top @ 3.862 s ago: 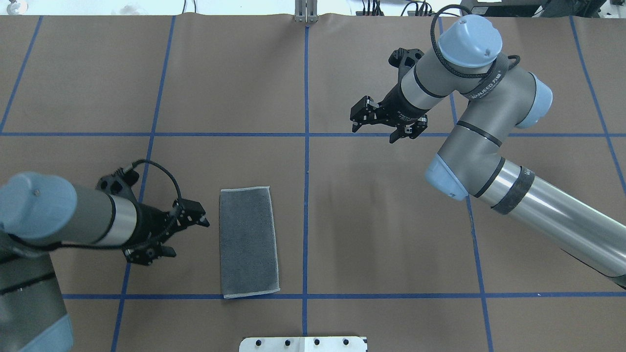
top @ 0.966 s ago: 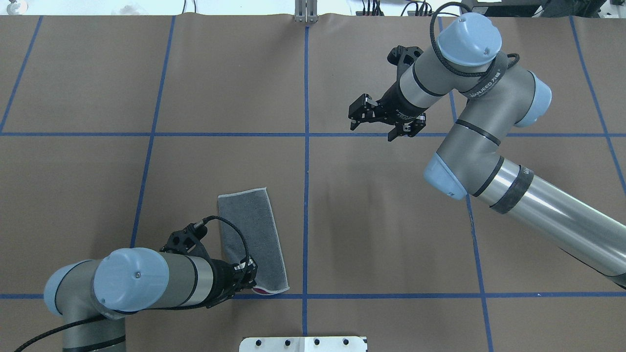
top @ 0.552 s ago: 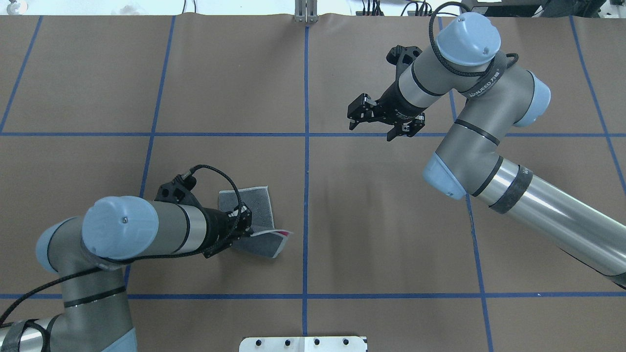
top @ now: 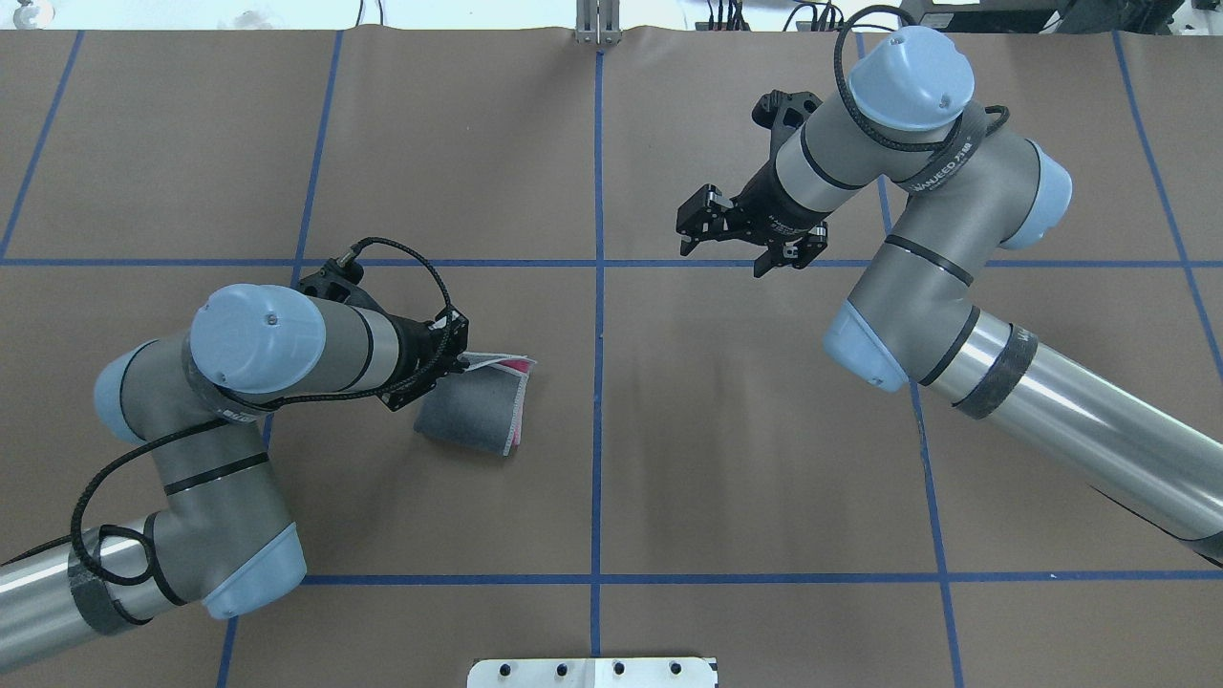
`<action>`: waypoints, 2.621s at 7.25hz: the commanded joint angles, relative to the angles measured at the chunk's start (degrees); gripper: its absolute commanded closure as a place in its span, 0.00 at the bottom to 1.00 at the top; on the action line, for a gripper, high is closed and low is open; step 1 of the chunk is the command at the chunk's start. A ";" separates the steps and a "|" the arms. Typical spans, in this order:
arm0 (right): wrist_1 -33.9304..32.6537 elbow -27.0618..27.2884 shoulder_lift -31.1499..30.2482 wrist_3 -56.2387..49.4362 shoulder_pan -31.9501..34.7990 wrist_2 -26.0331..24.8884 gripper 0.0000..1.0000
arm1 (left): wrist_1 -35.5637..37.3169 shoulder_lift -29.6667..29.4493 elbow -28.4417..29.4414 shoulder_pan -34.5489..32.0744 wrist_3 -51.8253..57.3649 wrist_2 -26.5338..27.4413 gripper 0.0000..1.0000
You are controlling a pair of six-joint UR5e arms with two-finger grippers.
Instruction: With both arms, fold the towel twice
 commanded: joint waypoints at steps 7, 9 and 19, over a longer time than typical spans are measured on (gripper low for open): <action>-0.44 -0.02 0.15 -0.46 -0.23 -0.16 0.00 | -2.65 -0.73 4.67 -12.73 6.15 -12.56 0.00; -0.96 0.07 -0.37 -1.33 0.91 -1.66 0.00 | 2.24 -0.56 4.68 -19.23 18.49 -18.80 0.00; -20.04 0.68 -22.75 -65.74 36.55 12.36 0.00 | 29.17 10.23 5.64 -51.74 106.64 -29.06 0.00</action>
